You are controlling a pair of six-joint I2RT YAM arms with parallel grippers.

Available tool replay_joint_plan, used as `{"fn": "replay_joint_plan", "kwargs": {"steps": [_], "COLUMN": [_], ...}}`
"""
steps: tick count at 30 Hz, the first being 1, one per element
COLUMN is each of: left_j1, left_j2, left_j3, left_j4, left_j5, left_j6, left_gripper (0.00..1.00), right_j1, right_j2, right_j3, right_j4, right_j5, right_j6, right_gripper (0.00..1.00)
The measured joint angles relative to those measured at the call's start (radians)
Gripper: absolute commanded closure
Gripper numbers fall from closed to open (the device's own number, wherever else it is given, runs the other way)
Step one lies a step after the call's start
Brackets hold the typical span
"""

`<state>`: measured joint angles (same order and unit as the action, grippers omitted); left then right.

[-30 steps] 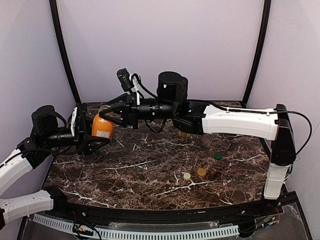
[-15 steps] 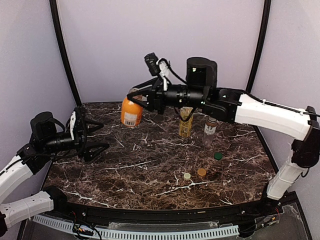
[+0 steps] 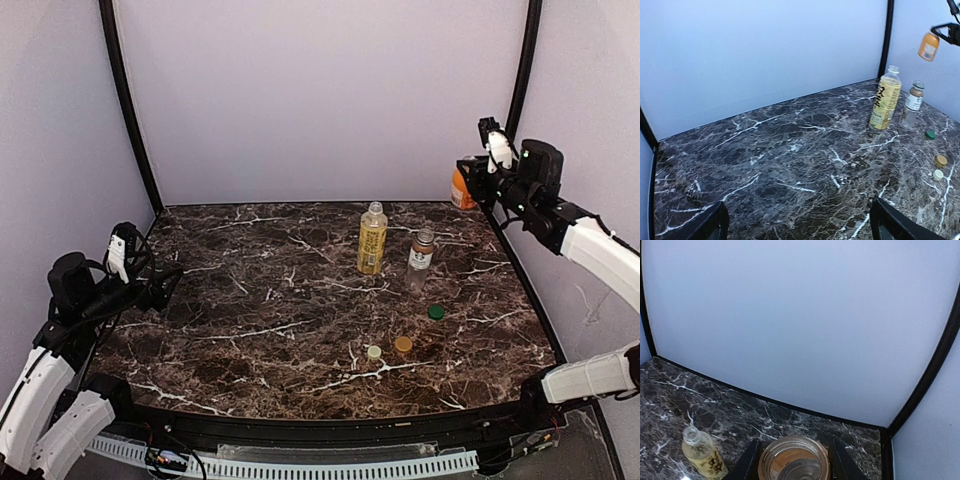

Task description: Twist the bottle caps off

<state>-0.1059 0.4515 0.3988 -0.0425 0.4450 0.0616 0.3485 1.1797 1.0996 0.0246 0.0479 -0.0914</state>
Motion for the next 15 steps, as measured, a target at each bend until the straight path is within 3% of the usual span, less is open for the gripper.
{"fn": "replay_joint_plan", "kwargs": {"steps": [9,15], "left_j1": [0.19,0.25], "left_j2": [-0.085,-0.108], "left_j3": [-0.061,-0.075], "left_j4": [-0.021,-0.036], "left_j5": [-0.025,-0.019], "left_j6": [-0.04,-0.06], "left_gripper": [0.01,0.01], "right_j1": [-0.164,-0.202], "right_j2": [-0.003,0.086], "right_j3": [-0.554,-0.718], "right_j4": [0.341,0.573], "right_j5": [-0.025,0.017], "right_j6": [-0.003,0.069], "right_gripper": [1.0,1.0]}}
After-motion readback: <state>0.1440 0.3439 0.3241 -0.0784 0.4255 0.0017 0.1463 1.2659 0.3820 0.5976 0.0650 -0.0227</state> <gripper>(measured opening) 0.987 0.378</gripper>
